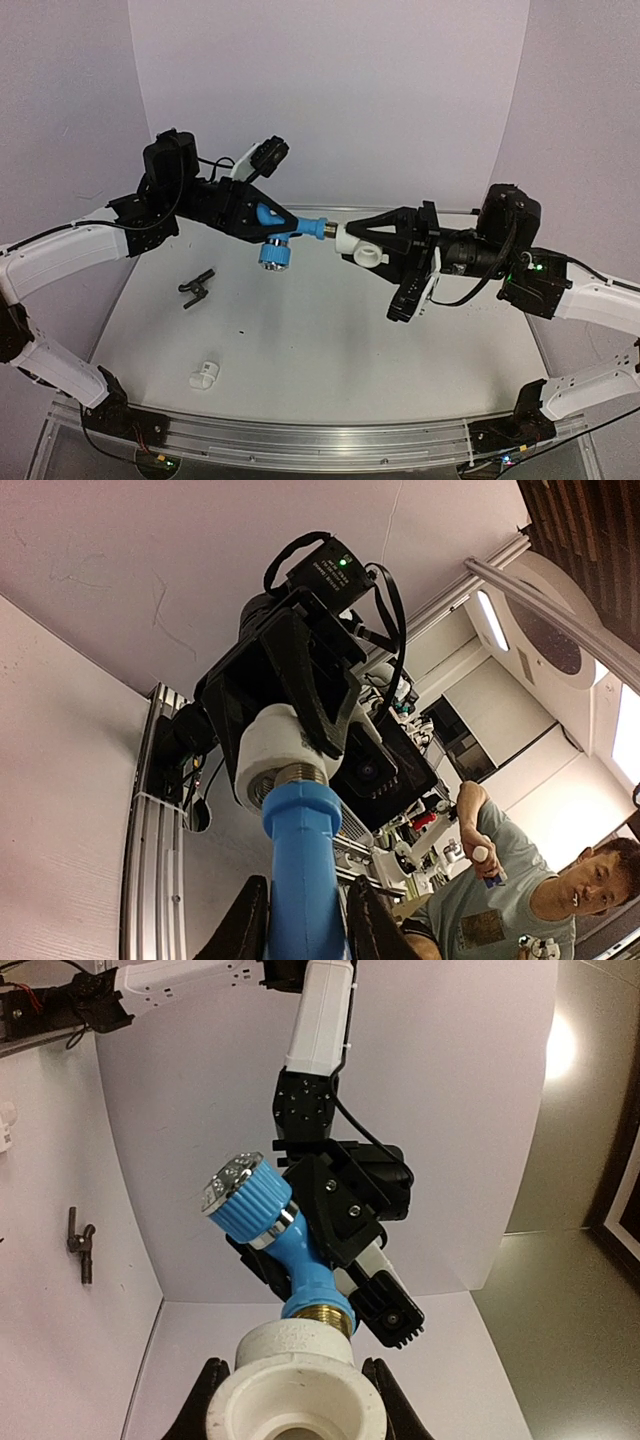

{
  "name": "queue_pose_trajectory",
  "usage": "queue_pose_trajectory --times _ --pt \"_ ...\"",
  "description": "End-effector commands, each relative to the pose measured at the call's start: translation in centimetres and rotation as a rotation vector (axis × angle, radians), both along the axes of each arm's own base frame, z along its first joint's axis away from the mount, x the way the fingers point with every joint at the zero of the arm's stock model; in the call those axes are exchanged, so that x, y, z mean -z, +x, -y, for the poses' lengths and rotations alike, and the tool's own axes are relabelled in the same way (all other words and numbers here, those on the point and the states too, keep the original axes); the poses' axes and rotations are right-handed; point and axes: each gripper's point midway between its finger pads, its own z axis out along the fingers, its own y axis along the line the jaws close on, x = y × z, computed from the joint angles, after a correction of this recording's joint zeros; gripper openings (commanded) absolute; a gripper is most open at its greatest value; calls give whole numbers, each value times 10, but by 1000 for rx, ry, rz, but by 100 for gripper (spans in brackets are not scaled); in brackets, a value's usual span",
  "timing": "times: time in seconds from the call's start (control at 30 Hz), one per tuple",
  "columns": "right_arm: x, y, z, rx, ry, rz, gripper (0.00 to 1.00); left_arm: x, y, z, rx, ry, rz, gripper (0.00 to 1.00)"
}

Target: Install the water faucets

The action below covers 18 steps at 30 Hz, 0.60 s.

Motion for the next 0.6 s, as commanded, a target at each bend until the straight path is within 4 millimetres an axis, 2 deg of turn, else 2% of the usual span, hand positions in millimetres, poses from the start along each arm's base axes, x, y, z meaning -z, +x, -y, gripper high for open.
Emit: queue_pose_trajectory --times 0.0,0.2,0.43,0.57 --pt "-9 0 -2 1 -1 24 0 -29 -18 -11 31 -67 93 0" --pt "-17 0 -2 1 18 24 0 -25 -17 -11 26 -59 95 0" --pt "-35 -15 6 -55 113 35 0 -20 -13 -8 16 -56 81 0" --pt "-39 -9 6 -31 130 22 0 -20 -15 -8 32 -61 70 0"
